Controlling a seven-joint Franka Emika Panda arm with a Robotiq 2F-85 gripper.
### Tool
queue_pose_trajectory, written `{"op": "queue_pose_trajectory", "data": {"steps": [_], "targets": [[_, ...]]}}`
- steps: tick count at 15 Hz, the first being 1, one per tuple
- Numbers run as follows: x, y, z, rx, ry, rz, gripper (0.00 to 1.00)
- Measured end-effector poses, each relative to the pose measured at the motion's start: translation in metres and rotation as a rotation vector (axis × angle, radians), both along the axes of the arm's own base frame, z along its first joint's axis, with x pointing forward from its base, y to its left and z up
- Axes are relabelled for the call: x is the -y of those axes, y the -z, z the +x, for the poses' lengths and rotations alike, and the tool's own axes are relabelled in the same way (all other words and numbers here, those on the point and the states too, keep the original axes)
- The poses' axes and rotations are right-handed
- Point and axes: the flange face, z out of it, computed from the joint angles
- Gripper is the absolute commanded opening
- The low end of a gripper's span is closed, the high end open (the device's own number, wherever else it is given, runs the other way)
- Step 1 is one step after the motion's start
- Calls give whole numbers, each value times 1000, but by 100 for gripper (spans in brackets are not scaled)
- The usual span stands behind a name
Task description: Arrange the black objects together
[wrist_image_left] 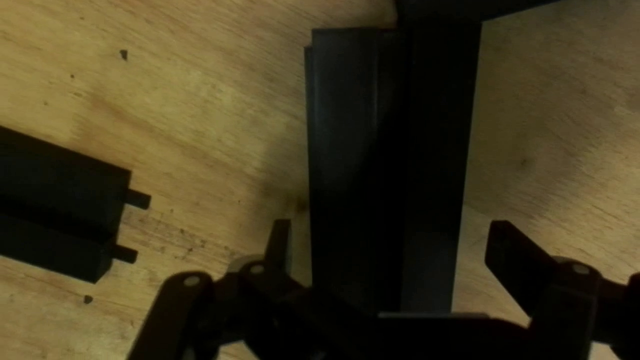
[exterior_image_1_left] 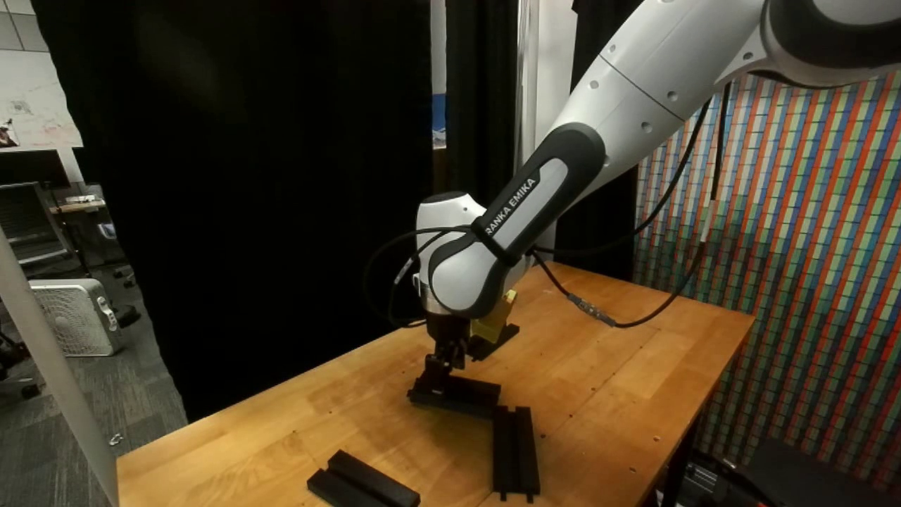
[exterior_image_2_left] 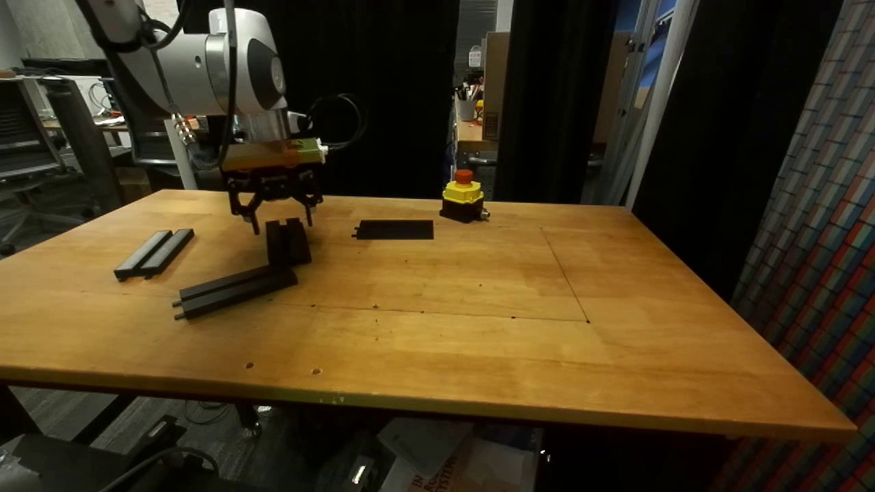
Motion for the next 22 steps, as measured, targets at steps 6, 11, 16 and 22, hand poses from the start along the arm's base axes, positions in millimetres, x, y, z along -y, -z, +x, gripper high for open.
{"op": "queue_pose_trajectory", "data": {"steps": [6, 11, 16, 22], "targets": [[3, -46, 7, 7, -17, -23, 100], [32, -82, 18, 2, -264, -54, 100], [65, -72, 26, -28, -529, -66, 100], [104, -28, 37, -74, -831, -112, 100]]}}
